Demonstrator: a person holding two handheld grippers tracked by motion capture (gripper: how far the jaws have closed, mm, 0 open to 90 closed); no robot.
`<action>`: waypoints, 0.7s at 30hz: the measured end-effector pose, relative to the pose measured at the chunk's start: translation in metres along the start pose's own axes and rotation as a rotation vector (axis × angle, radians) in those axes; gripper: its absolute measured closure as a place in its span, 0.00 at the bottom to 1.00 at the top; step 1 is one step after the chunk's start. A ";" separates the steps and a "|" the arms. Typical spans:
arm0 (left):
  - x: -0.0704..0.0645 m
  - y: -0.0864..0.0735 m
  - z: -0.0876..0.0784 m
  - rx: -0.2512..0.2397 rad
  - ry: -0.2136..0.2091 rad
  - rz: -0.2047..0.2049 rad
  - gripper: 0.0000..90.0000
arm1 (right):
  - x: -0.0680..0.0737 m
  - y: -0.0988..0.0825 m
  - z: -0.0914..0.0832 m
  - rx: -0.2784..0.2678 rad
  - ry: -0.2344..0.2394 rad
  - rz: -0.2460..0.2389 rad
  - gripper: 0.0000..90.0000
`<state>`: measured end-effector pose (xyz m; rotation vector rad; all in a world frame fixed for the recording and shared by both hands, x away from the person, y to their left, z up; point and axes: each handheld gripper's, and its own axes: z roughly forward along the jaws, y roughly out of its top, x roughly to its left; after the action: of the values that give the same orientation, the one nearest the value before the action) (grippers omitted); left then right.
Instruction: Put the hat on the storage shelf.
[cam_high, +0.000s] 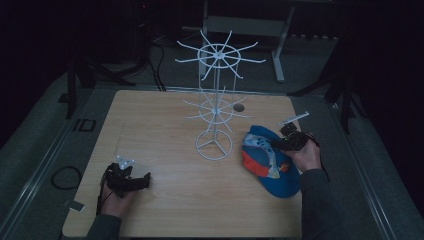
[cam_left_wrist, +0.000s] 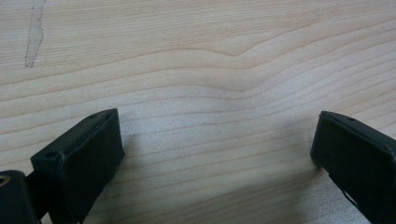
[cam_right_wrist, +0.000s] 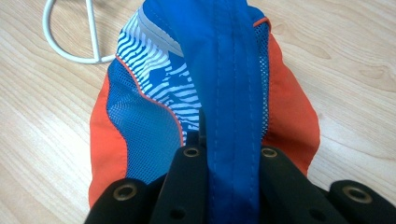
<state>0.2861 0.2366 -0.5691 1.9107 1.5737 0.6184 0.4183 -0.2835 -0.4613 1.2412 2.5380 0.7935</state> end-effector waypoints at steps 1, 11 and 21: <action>0.000 0.000 0.000 0.000 0.000 0.000 0.03 | -0.001 -0.001 -0.002 -0.005 0.000 0.002 0.98; 0.000 0.000 0.000 0.000 0.000 0.000 0.03 | -0.003 -0.003 -0.017 -0.053 0.011 -0.001 0.98; 0.000 0.000 0.000 0.000 0.000 0.000 0.03 | -0.002 0.000 -0.031 -0.093 0.019 -0.003 0.98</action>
<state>0.2861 0.2366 -0.5691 1.9105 1.5741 0.6184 0.4070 -0.2964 -0.4351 1.2068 2.4861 0.9158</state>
